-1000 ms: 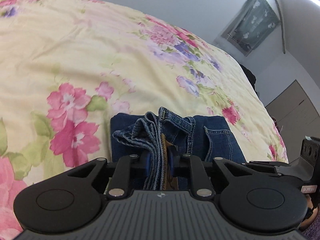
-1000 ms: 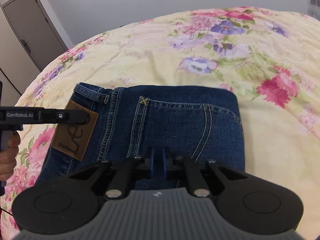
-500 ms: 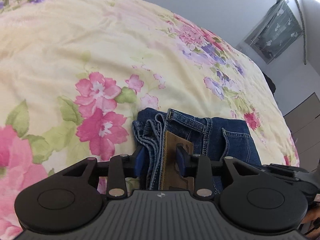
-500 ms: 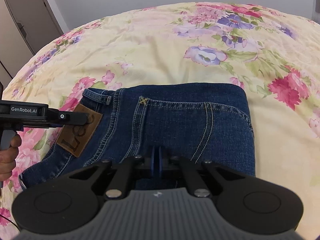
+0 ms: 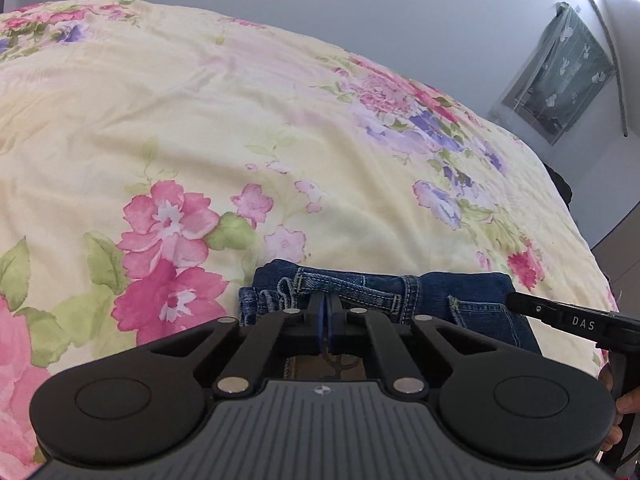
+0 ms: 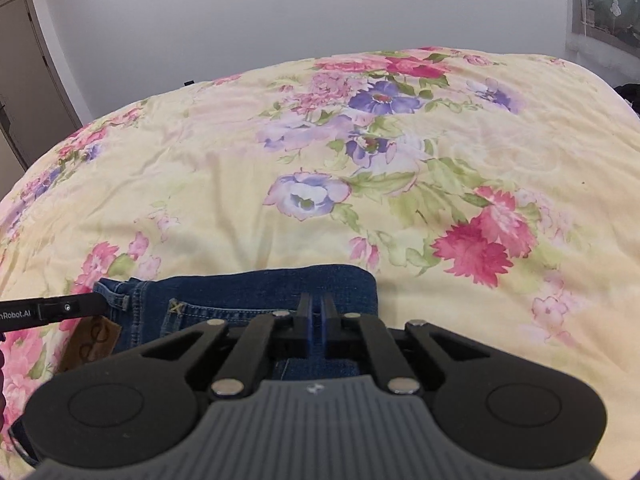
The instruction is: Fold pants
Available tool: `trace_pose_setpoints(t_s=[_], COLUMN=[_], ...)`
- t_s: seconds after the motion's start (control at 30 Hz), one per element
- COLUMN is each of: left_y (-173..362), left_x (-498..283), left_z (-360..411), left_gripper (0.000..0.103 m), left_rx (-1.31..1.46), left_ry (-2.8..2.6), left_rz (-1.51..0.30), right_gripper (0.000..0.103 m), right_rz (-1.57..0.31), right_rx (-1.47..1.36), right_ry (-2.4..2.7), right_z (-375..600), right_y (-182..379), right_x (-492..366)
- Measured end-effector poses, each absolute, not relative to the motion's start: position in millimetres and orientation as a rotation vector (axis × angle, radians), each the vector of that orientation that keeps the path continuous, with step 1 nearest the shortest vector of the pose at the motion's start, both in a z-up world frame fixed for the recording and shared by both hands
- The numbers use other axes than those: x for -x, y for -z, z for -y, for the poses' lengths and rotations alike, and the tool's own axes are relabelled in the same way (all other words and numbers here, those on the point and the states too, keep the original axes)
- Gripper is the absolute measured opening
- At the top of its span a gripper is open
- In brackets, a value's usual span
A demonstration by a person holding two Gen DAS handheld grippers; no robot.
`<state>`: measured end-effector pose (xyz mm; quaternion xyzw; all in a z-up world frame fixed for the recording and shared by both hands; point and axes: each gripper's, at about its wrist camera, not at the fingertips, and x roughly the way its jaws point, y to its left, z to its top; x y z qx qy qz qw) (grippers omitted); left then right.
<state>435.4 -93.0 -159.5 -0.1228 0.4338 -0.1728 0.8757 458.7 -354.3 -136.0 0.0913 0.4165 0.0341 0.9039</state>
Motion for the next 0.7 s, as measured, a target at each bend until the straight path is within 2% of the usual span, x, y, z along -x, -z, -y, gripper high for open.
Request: trace_pose_setpoints(t_s=[0.17,0.3,0.57,0.7], left_y=[163.0,147.5,107.0,107.4], left_x=[-441.0,-422.3,-345.4,-308.6], left_z=[102.1,105.8,101.9,94.3], left_gripper=[0.006,0.006,0.006,0.006], left_rx=[0.185,0.131,0.022,-0.010], left_ry=[0.345,0.337,0.418,0.413], left_rz=[-0.927,-0.884,-0.799,-0.786], right_gripper=[0.000,0.000,0.000,0.001], right_rz=[-0.912,-0.904,-0.856,-0.857], right_rx=[-0.173,-0.126,-0.146,-0.154], right_ry=[-0.068,-0.052,-0.121,-0.140], right_z=[353.0,345.7,345.6,343.1], right_y=[166.8,151.3,103.2,97.6], right_x=[-473.6,-465.1,-376.7,-321.2])
